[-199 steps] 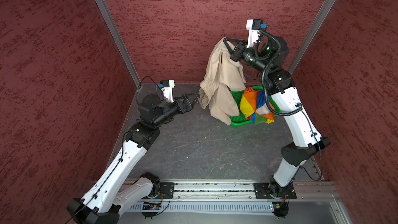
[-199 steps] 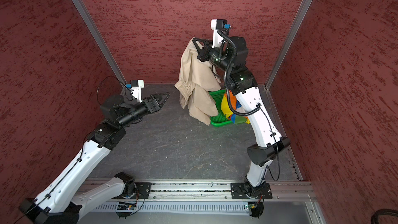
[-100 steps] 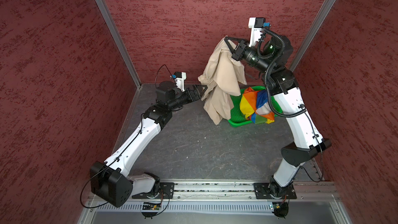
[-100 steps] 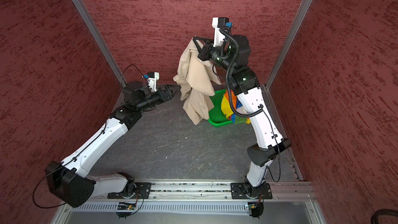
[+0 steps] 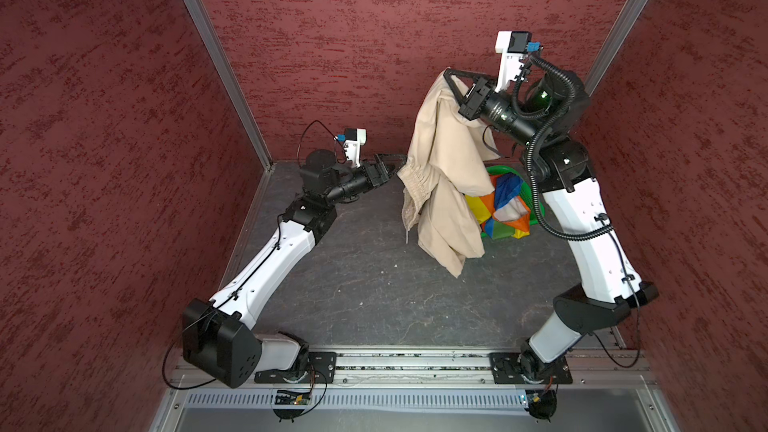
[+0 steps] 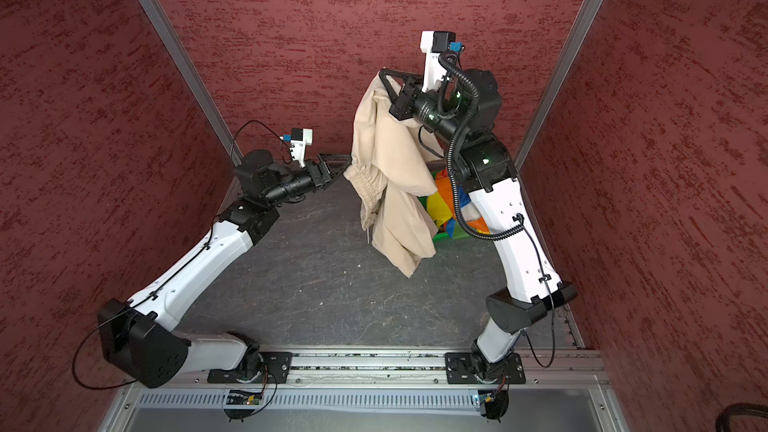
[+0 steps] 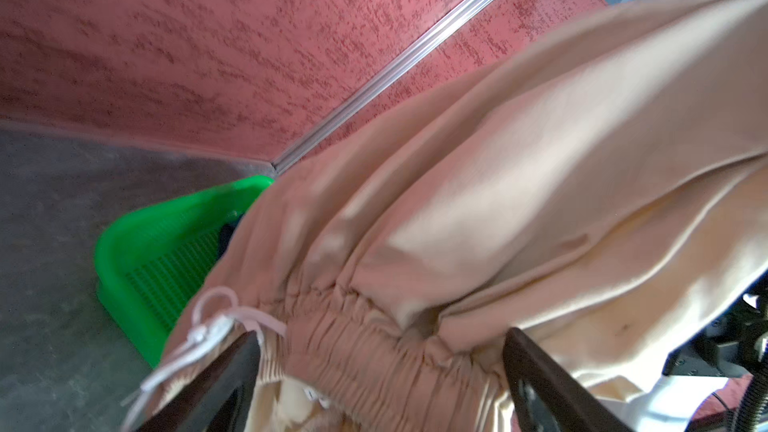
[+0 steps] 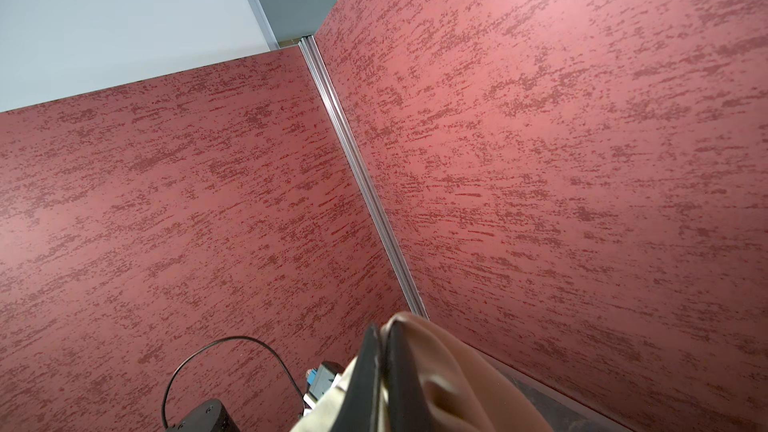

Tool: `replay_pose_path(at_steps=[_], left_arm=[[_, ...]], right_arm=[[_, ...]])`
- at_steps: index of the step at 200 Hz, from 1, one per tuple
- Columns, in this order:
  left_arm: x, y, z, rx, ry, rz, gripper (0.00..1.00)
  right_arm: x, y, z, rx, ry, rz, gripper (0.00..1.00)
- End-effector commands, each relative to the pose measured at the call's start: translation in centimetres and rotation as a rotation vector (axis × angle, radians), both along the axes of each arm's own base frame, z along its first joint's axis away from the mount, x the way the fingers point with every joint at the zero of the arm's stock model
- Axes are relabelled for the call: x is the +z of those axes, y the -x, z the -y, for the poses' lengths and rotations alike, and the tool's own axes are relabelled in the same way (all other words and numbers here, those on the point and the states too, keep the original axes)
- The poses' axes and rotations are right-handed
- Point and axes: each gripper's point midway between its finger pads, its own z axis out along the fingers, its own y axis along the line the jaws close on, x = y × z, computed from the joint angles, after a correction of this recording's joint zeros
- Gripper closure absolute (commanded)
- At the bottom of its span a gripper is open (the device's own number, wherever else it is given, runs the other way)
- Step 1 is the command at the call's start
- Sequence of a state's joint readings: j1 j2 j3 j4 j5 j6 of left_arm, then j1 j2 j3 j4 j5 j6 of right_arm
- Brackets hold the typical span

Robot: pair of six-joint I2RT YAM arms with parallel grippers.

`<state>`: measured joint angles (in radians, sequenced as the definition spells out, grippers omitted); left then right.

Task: Fold and stack the shorts
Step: 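Grasp the hanging waistband of the shorts with the left gripper while right holds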

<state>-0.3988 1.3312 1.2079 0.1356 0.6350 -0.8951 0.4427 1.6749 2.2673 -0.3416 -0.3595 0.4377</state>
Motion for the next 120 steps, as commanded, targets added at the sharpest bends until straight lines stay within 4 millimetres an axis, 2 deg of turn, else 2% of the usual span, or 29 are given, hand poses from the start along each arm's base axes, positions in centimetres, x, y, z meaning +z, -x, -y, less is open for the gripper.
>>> replay_pose_path(at_steps=[1,22,37,59,78,120], left_arm=[[0.7,2.3,0.0,-0.055,0.038,-0.009,0.05],[-0.5,2.9,-0.4,-0.043,0.015,-0.040,0.00],[-0.3,2.8,-0.4,-0.036,0.021,-0.035,0.01],[0.8,1.6,-0.1,-0.030,0.028,-0.014,0.00],[2.2,0.4,-0.3,-0.017,0.040,0.025,0.05],[4.7,-1.9,-1.1,0.068,0.041,0.092,0.03]], right_arm=[[2.0,1.3,0.7,-0.017,-0.029,0.066,1.00],[2.2,1.6,0.8,-0.018,-0.030,0.071,1.00],[2.2,1.6,0.9,-0.017,-0.032,0.069,1.00],[2.3,1.9,0.7,0.004,-0.040,0.061,1.00],[2.4,2.5,0.8,0.014,-0.042,0.055,1.00],[2.7,3.5,1.6,-0.007,-0.039,0.067,1.00]])
